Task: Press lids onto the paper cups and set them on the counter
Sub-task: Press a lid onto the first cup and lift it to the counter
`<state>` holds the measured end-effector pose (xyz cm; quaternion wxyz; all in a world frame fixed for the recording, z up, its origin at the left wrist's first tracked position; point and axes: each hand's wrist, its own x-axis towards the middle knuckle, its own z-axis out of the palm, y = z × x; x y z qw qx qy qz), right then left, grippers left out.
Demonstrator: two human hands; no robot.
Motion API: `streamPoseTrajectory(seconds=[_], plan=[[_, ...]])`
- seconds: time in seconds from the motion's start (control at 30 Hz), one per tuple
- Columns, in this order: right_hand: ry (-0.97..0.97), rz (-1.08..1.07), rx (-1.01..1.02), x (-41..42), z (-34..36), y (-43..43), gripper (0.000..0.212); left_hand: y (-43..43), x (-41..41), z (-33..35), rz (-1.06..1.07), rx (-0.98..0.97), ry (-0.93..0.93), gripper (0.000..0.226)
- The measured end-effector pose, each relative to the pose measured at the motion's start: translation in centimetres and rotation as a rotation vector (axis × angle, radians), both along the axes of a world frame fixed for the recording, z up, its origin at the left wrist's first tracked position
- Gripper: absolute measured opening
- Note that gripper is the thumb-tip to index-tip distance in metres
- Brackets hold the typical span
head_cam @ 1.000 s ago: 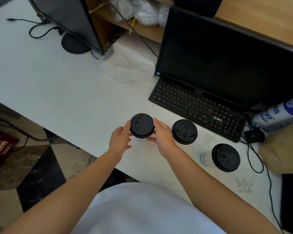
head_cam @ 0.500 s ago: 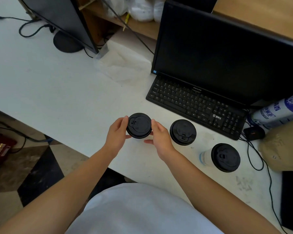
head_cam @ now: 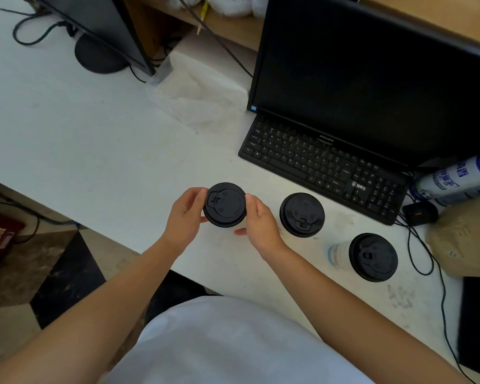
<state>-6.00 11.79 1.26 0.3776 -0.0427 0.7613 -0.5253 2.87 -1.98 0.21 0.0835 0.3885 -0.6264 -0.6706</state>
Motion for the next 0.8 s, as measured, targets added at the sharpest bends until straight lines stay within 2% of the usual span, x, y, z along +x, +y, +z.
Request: streamPoseTrajectory(seconds=[0.23,0.4,0.57,0.67,0.73,0.8], plan=[[0.098,0.033,0.06,0.0,-0.5,0.0,0.042,-0.5,0.2,-0.1,-0.118,-0.239,-0.024,0.026],[0.137,0.042,0.097,-0.1,-0.4,-0.2,0.041,-0.9,0.3,0.1,-0.151,-0.33,-0.033,0.022],[0.345,0.1,0.149,-0.1,-0.4,-0.2,0.042,-0.9,0.3,0.7,-0.182,-0.406,-0.046,0.02],[0.399,0.141,0.171,-0.2,0.1,0.0,0.042,-0.6,0.3,0.9,-0.211,-0.468,-0.036,0.024],[0.315,0.118,0.146,-0.2,0.5,0.0,0.04,-0.6,0.2,1.2,-0.194,-0.44,-0.052,0.024],[0.081,0.004,0.029,-0.1,0.9,-0.1,0.035,-0.6,0.1,1.6,-0.12,-0.332,-0.084,0.022]])
